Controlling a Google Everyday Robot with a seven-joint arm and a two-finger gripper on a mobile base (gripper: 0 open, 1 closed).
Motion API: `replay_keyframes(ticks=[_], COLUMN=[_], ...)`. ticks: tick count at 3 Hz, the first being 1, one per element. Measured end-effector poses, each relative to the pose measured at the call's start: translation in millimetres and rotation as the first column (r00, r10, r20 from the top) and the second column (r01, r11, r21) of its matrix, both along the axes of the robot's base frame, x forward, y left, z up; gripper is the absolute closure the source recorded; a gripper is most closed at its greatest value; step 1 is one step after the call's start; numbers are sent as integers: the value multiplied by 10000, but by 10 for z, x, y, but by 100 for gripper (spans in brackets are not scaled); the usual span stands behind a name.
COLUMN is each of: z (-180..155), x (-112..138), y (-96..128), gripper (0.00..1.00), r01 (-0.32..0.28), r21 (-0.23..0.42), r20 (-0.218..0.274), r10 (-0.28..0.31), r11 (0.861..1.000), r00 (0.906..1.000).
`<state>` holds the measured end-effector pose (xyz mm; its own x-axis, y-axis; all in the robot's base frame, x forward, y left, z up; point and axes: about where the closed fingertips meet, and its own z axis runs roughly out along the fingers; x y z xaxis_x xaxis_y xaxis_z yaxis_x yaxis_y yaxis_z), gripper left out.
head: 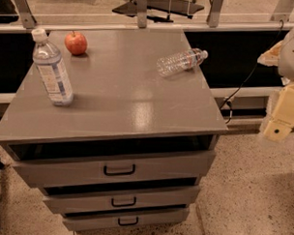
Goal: Knock blue plastic bottle over
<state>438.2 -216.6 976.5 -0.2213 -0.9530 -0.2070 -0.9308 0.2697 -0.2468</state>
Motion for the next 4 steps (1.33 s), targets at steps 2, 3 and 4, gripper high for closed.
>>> replay_keyframes(ticks=[2,3,4], z=[-56,-169,-357], x=[73,303,509], y=[173,877,1755], gripper=[0,0,0], r01=[-101,-1023,-2299], r21=[764,2242,3652], r20=[-42,38,173], r10=[105,1041,2404], r11=[9970,9692,9021], r00=[9999,9946,9705])
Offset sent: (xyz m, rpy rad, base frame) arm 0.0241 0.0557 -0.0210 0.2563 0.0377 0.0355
